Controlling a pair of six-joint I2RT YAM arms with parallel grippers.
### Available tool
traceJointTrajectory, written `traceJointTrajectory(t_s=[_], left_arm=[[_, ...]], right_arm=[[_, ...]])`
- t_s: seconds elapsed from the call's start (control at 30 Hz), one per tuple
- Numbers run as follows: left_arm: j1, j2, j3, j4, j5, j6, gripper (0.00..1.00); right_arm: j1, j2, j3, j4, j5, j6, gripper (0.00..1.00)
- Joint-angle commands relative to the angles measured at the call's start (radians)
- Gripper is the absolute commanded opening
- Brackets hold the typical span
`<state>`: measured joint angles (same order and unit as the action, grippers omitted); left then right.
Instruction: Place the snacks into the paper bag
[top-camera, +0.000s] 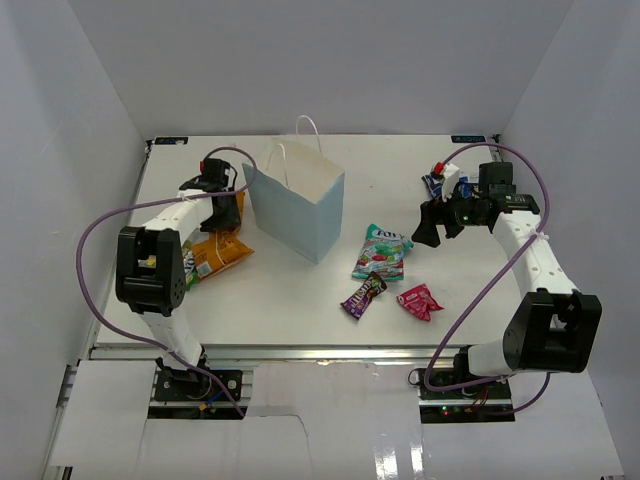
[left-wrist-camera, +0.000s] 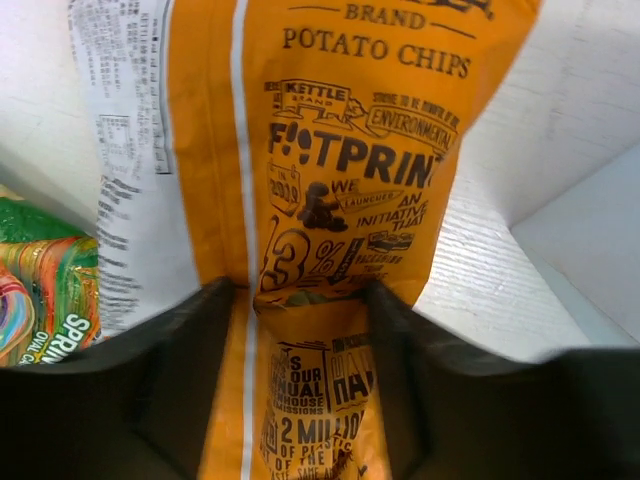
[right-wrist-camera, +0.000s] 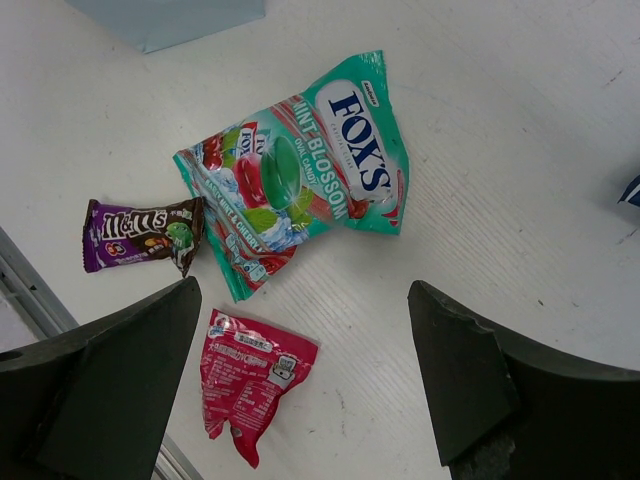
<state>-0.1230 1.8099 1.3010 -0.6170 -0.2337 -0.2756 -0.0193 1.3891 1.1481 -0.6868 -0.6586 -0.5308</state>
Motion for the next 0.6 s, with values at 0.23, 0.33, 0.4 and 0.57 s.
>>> traceJointTrajectory(t_s=[0.23,0.33,0.4,0.57], left_arm=[[0.005,-0.134,-0.106,0.011,-0.087,-0.037,0.22],[0.011,-0.187,-0.124,0.011,-0.053,-0.053,0.12],[0.031,-0.248,-0.123,0.011,-0.024,-0.073,0.06],[0.085,-0.378,-0.083,0.011,0.074,-0.131,0.00]], right_arm=[[-0.005,-0.005,0.018,-0.007,-0.029,0.000,0.90],[-0.007,-0.005,0.019,-0.007,-0.027,-0.001,0.90],[-0.007,-0.007,0.016,-0.008,-0.024,-0.003,0.90],[-0.008,-0.018,0.013,-0.005,-0.021,-0.008,0.90]])
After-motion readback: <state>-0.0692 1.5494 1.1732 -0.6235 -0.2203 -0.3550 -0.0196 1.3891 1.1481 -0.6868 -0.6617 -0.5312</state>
